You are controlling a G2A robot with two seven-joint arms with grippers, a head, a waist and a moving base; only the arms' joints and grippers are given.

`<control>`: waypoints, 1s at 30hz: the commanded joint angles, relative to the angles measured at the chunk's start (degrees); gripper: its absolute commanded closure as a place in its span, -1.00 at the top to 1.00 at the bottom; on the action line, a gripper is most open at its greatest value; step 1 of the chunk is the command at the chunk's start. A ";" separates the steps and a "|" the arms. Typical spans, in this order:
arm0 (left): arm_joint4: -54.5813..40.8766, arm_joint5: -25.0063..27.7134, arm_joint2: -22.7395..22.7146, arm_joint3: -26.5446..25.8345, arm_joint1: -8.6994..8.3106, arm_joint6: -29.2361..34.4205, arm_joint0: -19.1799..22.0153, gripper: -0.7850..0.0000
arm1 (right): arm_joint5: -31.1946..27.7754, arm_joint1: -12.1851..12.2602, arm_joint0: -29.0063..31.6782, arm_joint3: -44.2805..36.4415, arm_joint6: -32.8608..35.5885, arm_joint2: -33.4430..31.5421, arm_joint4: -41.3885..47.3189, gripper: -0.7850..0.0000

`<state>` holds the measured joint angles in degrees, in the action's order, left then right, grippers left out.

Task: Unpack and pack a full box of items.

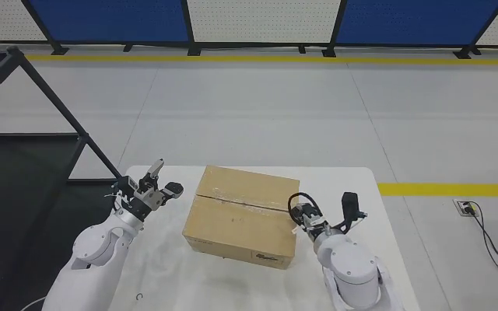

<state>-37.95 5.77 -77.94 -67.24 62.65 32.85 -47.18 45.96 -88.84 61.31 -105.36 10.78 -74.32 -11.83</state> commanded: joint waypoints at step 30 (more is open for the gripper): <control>-1.78 1.20 -4.84 -3.77 -0.45 -1.81 -5.04 1.00 | -3.12 -6.97 -25.77 31.21 -0.66 21.33 8.77 -1.00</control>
<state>-39.73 6.97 -82.77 -71.02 62.20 31.04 -52.22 43.32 -95.37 36.35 -75.23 10.57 -53.70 -3.73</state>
